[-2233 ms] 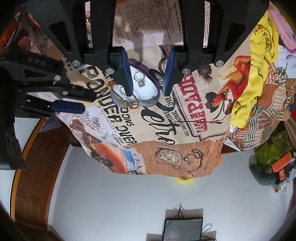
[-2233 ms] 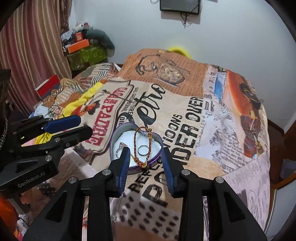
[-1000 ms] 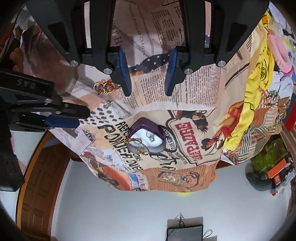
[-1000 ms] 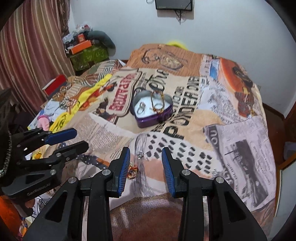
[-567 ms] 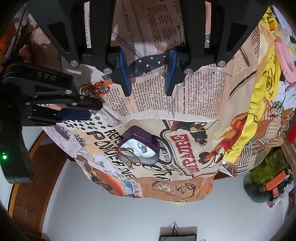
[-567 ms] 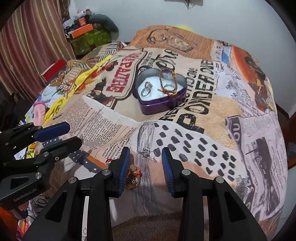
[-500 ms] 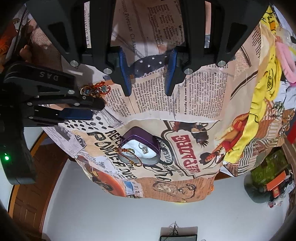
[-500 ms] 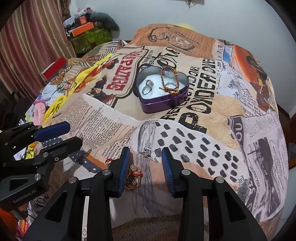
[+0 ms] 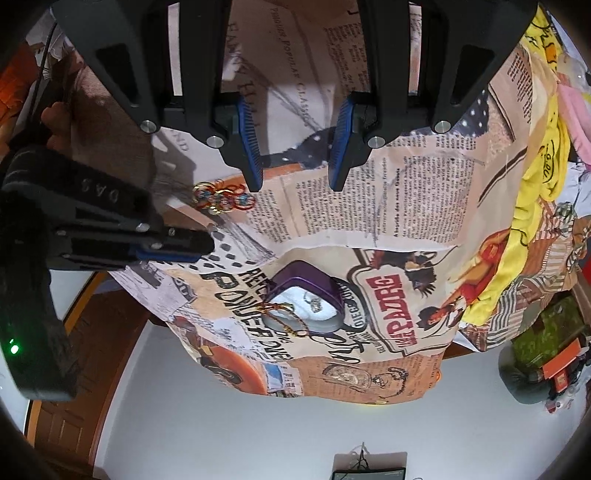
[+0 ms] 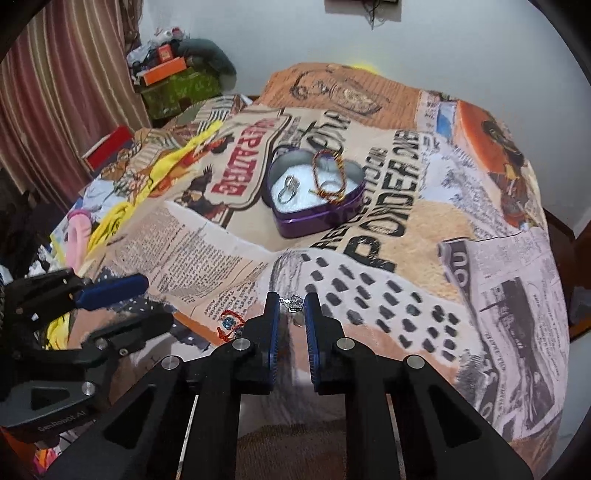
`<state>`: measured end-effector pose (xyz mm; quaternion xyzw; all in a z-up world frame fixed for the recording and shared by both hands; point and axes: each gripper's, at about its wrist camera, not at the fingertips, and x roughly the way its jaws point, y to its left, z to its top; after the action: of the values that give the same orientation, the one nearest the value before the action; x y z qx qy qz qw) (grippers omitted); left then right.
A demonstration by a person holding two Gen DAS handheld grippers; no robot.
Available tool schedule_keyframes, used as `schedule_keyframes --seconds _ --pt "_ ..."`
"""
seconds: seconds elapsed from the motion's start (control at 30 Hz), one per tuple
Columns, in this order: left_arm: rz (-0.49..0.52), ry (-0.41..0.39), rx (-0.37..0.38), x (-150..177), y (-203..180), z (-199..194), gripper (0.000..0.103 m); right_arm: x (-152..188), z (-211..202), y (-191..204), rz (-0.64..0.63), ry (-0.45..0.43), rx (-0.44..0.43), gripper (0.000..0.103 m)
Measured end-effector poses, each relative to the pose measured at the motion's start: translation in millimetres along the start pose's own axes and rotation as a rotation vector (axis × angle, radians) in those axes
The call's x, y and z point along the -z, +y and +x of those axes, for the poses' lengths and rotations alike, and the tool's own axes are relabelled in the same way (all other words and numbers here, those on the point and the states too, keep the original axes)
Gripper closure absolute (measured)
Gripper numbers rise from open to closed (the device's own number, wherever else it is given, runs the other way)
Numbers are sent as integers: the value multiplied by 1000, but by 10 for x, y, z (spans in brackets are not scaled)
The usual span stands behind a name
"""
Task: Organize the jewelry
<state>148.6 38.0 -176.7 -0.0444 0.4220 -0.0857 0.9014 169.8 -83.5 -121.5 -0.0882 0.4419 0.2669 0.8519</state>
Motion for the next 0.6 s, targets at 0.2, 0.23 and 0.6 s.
schedule_keyframes --seconds 0.2,0.23,0.6 --pt "10 21 28 -3 -118 57 67 -1 -226 -143 41 -54 -2 91" --pt "11 25 31 -4 -137 71 67 4 -250 -164 46 -60 -1 91" --pt "36 42 31 -99 -325 231 67 103 -340 -311 85 -79 2 91"
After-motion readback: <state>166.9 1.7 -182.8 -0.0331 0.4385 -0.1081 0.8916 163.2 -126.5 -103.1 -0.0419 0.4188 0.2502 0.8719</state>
